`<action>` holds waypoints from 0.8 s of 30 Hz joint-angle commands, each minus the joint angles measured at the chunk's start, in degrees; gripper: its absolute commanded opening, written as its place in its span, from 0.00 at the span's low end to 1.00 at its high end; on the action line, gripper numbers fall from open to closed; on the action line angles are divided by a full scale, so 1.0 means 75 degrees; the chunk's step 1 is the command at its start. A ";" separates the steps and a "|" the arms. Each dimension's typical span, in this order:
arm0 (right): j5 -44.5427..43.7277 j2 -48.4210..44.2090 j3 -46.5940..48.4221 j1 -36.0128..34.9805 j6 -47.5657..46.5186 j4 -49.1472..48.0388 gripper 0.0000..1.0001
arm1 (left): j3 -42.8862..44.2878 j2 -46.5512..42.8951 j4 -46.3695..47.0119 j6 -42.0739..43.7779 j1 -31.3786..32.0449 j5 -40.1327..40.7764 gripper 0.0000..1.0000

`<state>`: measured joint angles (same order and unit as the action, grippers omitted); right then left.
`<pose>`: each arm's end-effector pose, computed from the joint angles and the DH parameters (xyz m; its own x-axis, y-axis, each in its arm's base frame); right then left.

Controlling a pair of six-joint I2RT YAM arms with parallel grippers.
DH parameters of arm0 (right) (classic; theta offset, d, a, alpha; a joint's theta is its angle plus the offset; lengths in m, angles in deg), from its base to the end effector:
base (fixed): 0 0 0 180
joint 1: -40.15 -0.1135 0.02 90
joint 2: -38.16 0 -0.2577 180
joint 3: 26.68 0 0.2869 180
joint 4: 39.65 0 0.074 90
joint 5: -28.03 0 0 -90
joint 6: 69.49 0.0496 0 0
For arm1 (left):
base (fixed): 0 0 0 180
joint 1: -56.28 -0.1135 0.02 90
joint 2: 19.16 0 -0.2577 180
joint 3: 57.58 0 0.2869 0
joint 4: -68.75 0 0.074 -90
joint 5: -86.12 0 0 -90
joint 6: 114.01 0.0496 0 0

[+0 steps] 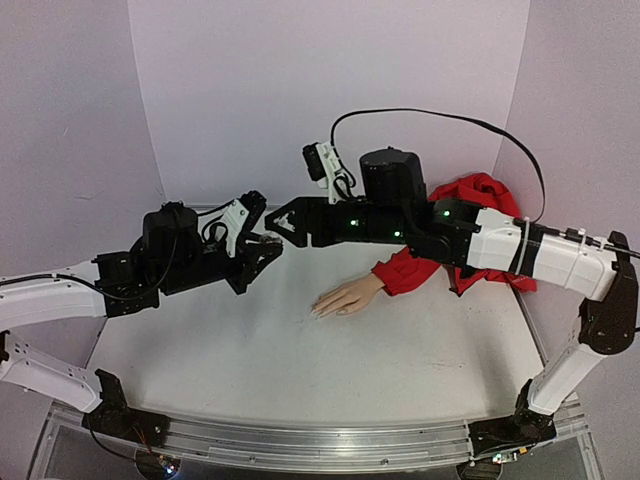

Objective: Paint the nails

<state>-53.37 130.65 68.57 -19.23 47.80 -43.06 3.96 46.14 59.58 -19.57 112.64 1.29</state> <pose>0.2178 0.3825 0.3980 -0.3762 0.2544 -0.8909 -0.8486 0.2915 0.4416 0.1804 -0.2630 0.3012 -0.0632 0.2341 -0.9702 0.7877 0.6085 0.0956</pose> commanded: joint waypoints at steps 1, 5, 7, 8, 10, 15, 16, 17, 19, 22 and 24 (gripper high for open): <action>-0.0504 0.0370 0.0623 -0.0087 0.0473 -0.0080 0.53 | 0.0388 0.0002 0.0378 -0.0085 0.0078 0.0201 0.00; -0.0756 0.0548 0.0614 -0.0093 0.0716 -0.0021 0.40 | 0.0400 0.0006 0.0378 -0.0153 0.0088 0.0194 0.00; -0.0740 0.0579 0.0558 -0.0087 0.0730 -0.0030 0.26 | 0.0411 0.0001 0.0373 -0.0159 0.0083 0.0127 0.00; -0.0708 0.0582 0.0510 -0.0087 0.0734 -0.0052 0.20 | 0.0403 -0.0008 0.0371 -0.0176 0.0086 0.0059 0.00; -0.0618 0.0546 0.0445 -0.0094 0.0604 -0.0093 0.12 | 0.0397 -0.0036 0.0374 -0.0199 0.0080 -0.0127 0.00; 0.0149 0.0228 0.0010 -0.0002 -0.0078 -0.0315 0.00 | 0.0400 -0.0212 0.0385 -0.0353 0.0080 -0.1443 0.00; 0.0672 0.0126 -0.0219 0.0092 -0.0312 -0.0442 0.00 | 0.0385 -0.0284 0.0383 -0.0383 0.0063 -0.1905 0.00; 0.1461 0.0048 -0.0419 0.0199 -0.0643 -0.0666 0.00 | 0.0377 -0.0378 0.0383 -0.0370 0.0047 -0.2472 0.00; 0.3976 -0.0030 -0.0689 0.0309 -0.1548 -0.0988 0.00 | 0.0396 -0.0526 0.0390 -0.0325 -0.0052 -0.4030 0.00; 0.7524 0.0207 -0.0759 0.0311 -0.2125 -0.0969 0.00 | 0.0576 -0.0535 0.0420 -0.0441 -0.0425 -0.7172 0.00; 0.7831 0.0253 -0.0841 0.0301 -0.2156 -0.0899 0.00 | 0.0851 -0.0356 0.0417 -0.0902 -0.0778 -0.8840 0.00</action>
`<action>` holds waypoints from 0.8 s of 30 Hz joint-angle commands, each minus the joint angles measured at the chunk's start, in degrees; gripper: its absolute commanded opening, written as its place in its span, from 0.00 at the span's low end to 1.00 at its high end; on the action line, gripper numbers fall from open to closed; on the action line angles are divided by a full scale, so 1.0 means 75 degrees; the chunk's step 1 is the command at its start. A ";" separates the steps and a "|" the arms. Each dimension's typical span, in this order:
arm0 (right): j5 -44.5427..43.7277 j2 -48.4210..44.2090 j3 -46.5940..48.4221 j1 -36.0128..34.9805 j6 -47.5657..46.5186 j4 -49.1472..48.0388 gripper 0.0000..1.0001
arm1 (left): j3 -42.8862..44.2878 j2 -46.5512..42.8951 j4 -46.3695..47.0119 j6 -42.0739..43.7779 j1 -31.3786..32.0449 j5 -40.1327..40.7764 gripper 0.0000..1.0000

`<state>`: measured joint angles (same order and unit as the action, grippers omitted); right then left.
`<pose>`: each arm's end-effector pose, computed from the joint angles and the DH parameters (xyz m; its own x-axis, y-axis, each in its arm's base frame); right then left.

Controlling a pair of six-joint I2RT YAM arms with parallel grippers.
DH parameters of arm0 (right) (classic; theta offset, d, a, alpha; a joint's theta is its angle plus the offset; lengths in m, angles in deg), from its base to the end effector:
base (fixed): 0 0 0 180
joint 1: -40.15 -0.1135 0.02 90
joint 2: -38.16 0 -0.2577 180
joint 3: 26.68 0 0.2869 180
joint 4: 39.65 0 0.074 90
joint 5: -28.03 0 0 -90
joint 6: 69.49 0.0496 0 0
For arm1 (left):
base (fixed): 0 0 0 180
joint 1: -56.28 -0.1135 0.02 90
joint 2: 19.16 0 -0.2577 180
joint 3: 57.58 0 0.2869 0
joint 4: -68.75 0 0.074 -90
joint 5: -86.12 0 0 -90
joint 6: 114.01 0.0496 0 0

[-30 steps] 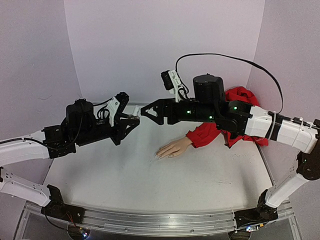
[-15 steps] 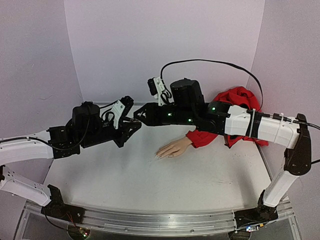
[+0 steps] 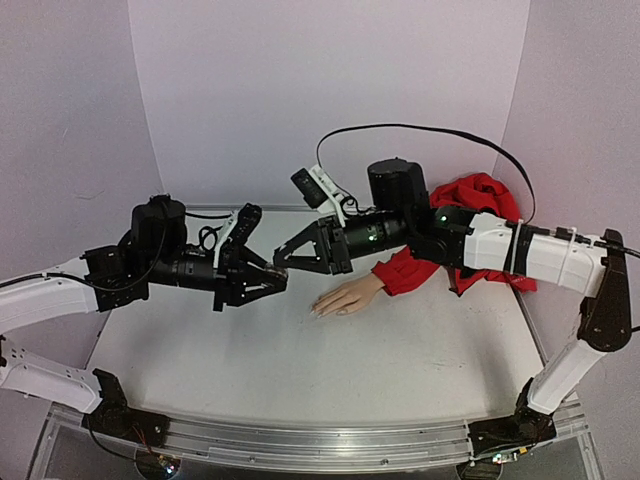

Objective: Paint the nails

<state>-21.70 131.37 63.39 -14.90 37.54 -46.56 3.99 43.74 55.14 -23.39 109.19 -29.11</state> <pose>0.2215 0.3729 0.3624 -0.2554 0.0247 -0.9665 -0.9623 -0.1033 0.2516 0.1666 -0.2555 0.3056 -0.1450 0.2080 -0.9673 0.9716 0.2148 -0.0994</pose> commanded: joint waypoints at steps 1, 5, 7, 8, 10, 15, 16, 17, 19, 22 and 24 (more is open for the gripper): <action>0.3553 0.0117 -0.0236 -0.0294 -0.0838 -0.0453 0.00 | 0.0989 0.0079 0.1005 -0.0586 -0.0442 -0.5286 0.00; 0.2829 -0.0131 -0.0400 -0.0306 -0.0924 -0.0448 0.00 | 0.1084 0.0239 0.1015 -0.0851 -0.0607 -0.4814 0.00; 0.2522 -0.0199 -0.0389 -0.0310 -0.0909 -0.0445 0.00 | 0.1038 0.0191 0.1022 -0.0898 -0.0609 -0.4071 0.00; 0.2280 -0.0229 -0.0381 -0.0305 -0.0864 -0.0437 0.00 | 0.1019 0.0175 0.1021 -0.0948 -0.0609 -0.3640 0.00; 0.1827 -0.0278 -0.0380 -0.0316 -0.0834 -0.0369 0.05 | 0.0958 0.0140 0.1017 -0.0980 -0.0609 -0.2874 0.00; 0.0060 -0.0549 -0.0380 -0.0312 -0.0485 -0.0106 0.61 | 0.0608 -0.0093 0.1013 -0.0732 -0.0608 -0.1037 0.00; -0.0380 -0.0641 -0.0377 -0.0307 -0.0355 -0.0035 0.68 | 0.0511 -0.0167 0.1014 -0.0633 -0.0609 -0.0709 0.00; -0.0845 -0.0736 -0.0334 -0.0311 -0.0217 0.0076 0.75 | 0.0404 -0.0222 0.1013 -0.0562 -0.0598 -0.0436 0.00; -0.1848 -0.0905 -0.0240 -0.0299 0.0134 0.0480 0.87 | 0.0265 -0.0289 0.0977 -0.0289 -0.0597 -0.0083 0.00; -0.2245 -0.1001 0.0027 -0.0267 0.0615 0.1062 0.93 | 0.0107 -0.0315 0.0897 0.0191 -0.0597 0.0030 0.00; -0.2243 -0.0897 0.0385 -0.0255 0.0933 0.1593 0.93 | 0.0058 -0.0318 0.0839 0.0444 -0.0597 0.0067 0.00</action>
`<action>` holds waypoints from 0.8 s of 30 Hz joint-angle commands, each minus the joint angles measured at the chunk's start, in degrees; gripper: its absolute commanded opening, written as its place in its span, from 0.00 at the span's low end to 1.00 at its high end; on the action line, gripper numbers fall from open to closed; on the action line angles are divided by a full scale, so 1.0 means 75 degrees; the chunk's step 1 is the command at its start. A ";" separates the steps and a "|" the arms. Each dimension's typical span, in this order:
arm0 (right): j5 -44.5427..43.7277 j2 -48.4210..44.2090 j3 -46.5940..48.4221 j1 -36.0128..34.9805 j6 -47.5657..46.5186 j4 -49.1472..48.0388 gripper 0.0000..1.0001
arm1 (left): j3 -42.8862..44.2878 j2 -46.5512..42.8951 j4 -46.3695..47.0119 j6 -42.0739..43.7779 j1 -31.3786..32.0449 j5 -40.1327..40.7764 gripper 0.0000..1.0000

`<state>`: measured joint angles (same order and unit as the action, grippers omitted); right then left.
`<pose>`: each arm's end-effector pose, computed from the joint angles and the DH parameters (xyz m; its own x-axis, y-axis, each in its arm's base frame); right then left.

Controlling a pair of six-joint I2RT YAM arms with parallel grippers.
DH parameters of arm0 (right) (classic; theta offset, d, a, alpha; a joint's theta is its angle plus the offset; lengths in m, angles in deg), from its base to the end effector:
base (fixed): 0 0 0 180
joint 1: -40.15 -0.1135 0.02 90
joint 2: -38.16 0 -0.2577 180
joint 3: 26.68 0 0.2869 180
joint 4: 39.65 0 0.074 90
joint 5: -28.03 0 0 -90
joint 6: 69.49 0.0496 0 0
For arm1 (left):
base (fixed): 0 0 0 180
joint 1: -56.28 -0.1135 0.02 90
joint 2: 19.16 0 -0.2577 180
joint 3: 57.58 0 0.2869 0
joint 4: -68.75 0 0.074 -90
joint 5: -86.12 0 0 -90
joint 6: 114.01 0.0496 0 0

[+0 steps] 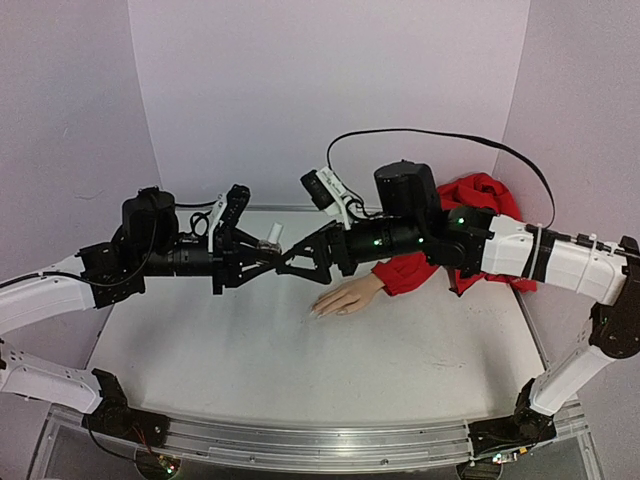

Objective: Paint the nails

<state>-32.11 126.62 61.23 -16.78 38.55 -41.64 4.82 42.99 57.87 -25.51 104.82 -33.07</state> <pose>0.2068 0.3629 0.3713 -0.2961 0.0374 -0.9544 -0.9535 0.0468 0.2977 0.1817 -0.2422 0.3210 -0.1475 0.1325 -0.9801 0.9681 0.2223 -0.1157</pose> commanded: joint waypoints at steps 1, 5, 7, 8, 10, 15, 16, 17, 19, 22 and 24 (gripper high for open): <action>-0.0877 -0.0151 0.0928 0.0002 0.0911 0.1259 0.93 | -0.0060 -0.0215 0.0458 0.0816 -0.0014 0.0585 0.00; -0.0784 0.0288 0.1758 0.0002 0.1096 0.2156 0.88 | -0.0044 -0.0158 0.0314 0.1073 -0.0014 0.0587 0.00; -0.0789 0.0448 0.2044 -0.0003 0.1144 0.2372 0.86 | 0.0000 -0.0104 0.0233 0.1105 -0.0014 0.0568 0.00; -0.0738 0.0575 0.2229 -0.0003 0.1136 0.2496 0.85 | 0.0006 -0.0082 0.0190 0.1114 -0.0014 0.0522 0.00; -0.0595 0.0860 0.2686 -0.0003 0.1125 0.2790 0.81 | 0.0026 -0.0041 0.0133 0.1124 -0.0014 0.0465 0.00; -0.0489 0.1364 0.3415 -0.0001 0.1057 0.3278 0.71 | 0.0051 -0.0002 -0.0003 0.1158 -0.0014 0.0429 0.00; -0.0468 0.1400 0.3476 -0.0002 0.1059 0.3290 0.69 | 0.0060 0.0013 -0.0031 0.1153 -0.0014 0.0434 0.00; -0.0426 0.1425 0.3543 -0.0003 0.1063 0.3293 0.67 | 0.0072 0.0037 -0.0055 0.1158 -0.0014 0.0435 0.00; -0.0391 0.1473 0.3657 -0.0004 0.1056 0.3352 0.61 | 0.0085 0.0064 -0.0092 0.1174 -0.0008 0.0426 0.00; -0.0330 0.1531 0.3722 0.0003 0.1016 0.3446 0.50 | 0.0116 0.0101 -0.0112 0.1185 -0.0013 0.0412 0.00; -0.0194 0.1579 0.3763 0.0002 0.0997 0.3501 0.43 | 0.0132 0.0121 -0.0112 0.1196 -0.0011 0.0391 0.00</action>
<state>-36.28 138.34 86.02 -16.76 46.51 -16.13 3.94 43.84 55.64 -17.75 104.82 -29.62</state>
